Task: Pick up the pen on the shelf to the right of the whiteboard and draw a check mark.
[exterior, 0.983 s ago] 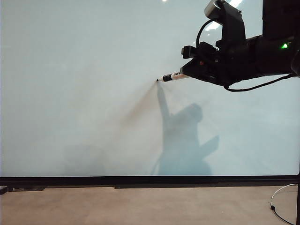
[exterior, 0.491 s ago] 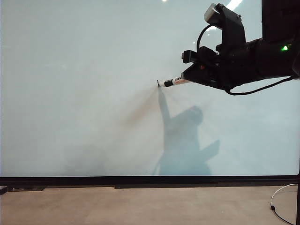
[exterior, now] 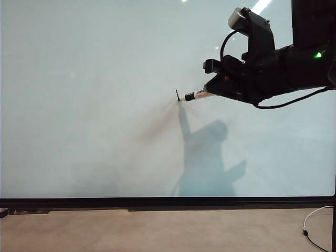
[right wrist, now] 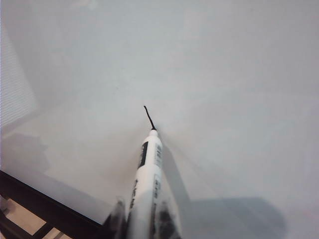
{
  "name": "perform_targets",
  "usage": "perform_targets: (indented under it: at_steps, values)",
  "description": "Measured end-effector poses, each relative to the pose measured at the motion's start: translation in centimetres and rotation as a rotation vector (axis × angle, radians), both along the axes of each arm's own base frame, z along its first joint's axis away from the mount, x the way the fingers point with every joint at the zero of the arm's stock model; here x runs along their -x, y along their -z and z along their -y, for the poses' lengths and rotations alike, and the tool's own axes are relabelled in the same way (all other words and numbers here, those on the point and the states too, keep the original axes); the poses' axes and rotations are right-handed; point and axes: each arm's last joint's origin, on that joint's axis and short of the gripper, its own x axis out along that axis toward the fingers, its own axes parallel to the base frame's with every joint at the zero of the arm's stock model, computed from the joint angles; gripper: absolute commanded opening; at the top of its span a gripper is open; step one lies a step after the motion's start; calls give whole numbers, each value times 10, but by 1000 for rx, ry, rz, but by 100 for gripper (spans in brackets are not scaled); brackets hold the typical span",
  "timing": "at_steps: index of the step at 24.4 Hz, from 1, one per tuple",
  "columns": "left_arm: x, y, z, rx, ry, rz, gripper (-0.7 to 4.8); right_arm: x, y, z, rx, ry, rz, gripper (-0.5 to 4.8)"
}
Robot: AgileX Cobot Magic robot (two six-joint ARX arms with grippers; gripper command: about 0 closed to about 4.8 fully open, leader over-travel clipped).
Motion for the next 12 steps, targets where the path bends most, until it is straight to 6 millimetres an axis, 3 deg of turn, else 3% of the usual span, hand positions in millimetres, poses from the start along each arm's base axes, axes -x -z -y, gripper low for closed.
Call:
perform_targets:
  at_steps: [12]
  values:
    - [0,0,0,0,0,0,-4,3,7,2,12,31,-41,-8]
